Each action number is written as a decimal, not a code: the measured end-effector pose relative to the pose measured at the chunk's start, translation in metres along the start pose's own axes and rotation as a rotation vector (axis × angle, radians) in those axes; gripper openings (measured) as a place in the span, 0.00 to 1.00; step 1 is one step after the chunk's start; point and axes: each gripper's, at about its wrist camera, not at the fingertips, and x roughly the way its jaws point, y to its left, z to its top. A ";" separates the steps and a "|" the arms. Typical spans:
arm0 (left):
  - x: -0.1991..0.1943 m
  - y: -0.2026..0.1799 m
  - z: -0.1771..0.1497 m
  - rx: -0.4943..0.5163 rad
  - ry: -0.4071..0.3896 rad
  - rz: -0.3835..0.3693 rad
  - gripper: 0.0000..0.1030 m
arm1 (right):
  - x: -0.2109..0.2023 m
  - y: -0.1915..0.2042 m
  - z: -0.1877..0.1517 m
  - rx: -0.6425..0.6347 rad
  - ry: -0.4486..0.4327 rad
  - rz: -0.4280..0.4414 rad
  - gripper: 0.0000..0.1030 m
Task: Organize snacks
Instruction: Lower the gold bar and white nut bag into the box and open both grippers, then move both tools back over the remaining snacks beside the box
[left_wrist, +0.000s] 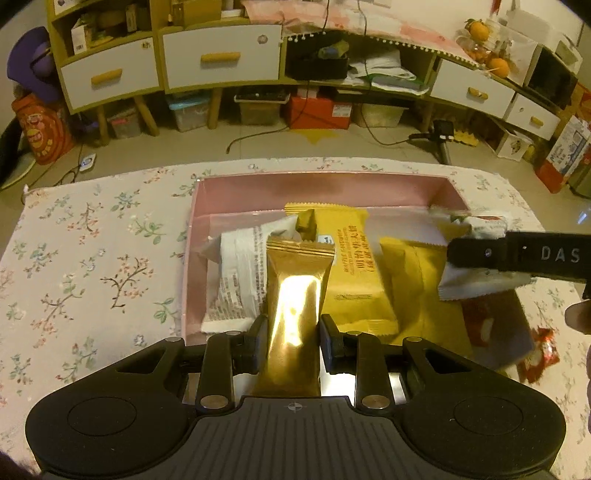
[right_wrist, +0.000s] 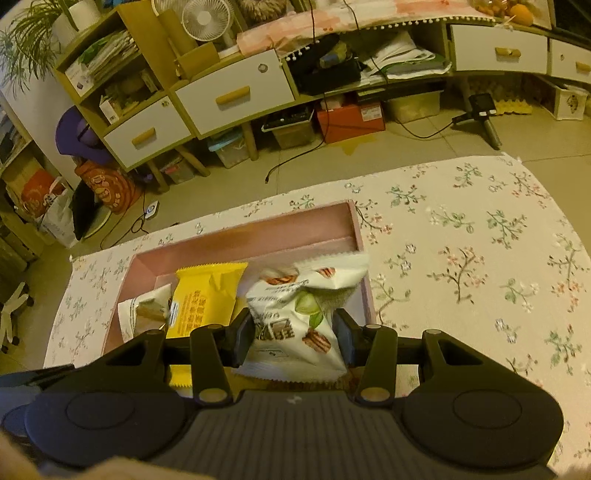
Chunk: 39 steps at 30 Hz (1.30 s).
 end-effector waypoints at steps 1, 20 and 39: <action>0.003 0.001 0.000 -0.006 0.004 0.001 0.26 | 0.001 0.000 0.001 0.000 -0.002 0.002 0.42; 0.012 0.012 -0.005 -0.035 -0.016 -0.044 0.36 | 0.012 -0.001 0.019 0.071 -0.029 0.034 0.55; -0.024 0.007 -0.018 -0.011 -0.042 -0.078 0.70 | -0.017 0.005 0.004 0.031 -0.012 0.005 0.74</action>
